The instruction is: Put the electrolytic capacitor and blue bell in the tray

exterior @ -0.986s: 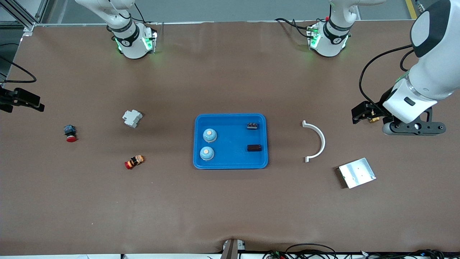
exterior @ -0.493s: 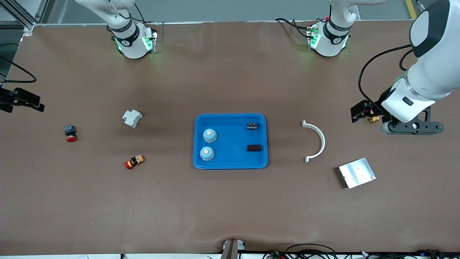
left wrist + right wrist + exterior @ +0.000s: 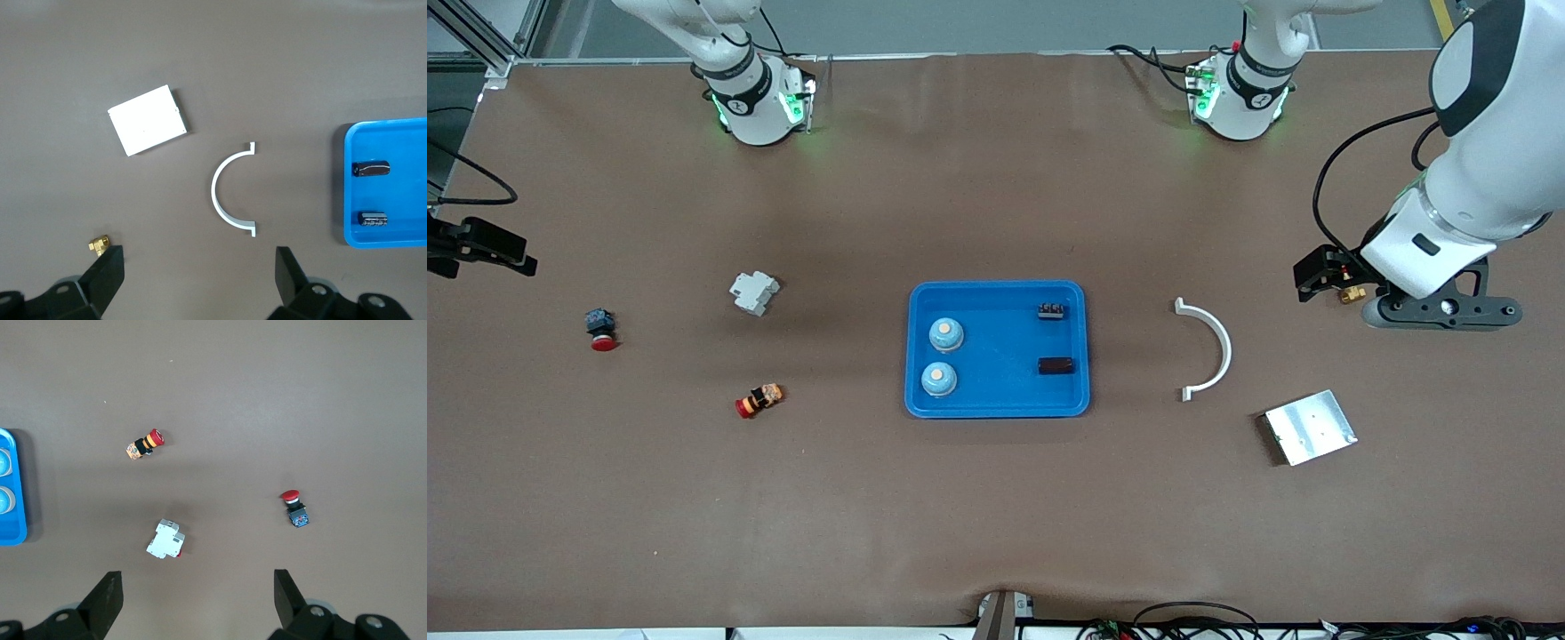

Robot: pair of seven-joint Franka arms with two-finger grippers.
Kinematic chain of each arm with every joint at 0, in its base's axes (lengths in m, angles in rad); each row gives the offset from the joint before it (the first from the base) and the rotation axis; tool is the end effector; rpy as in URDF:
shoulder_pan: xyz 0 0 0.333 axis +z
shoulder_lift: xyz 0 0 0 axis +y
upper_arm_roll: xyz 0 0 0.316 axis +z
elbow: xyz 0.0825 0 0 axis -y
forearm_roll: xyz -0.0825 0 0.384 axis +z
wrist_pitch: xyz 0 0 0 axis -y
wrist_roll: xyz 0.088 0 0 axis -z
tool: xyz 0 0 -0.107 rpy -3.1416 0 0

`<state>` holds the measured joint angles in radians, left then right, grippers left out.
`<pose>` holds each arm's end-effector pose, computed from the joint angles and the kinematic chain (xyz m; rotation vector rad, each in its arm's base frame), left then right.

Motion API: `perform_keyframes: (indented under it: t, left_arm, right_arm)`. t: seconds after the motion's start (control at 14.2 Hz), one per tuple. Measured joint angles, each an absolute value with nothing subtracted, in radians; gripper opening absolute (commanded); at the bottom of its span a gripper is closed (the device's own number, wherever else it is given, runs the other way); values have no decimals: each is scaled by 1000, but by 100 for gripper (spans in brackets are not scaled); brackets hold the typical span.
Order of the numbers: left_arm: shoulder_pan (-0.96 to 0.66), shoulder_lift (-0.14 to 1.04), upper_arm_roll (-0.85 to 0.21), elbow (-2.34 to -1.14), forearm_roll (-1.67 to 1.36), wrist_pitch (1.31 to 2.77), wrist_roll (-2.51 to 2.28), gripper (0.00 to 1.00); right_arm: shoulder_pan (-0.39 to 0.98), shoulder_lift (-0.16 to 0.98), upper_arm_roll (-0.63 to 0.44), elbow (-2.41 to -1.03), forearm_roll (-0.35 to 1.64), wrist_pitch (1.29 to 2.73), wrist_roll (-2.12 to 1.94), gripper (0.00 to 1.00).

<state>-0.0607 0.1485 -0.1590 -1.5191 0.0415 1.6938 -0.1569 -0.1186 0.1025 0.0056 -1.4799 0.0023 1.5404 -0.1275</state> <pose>0.5965 -0.1223 0.5747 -3.1273 0.1021 -0.0484 0.5791 -0.0656 0.6063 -3.1330 -0.0227 0.0648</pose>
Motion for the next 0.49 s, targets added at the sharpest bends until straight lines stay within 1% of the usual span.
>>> perform_keyframes:
  t: [0.49]
  left_arm:
    - [-64, 148, -165, -1519, 42, 1699, -102, 100]
  right_arm:
    - [-119, 102, 6, -1480, 2, 1540, -127, 100]
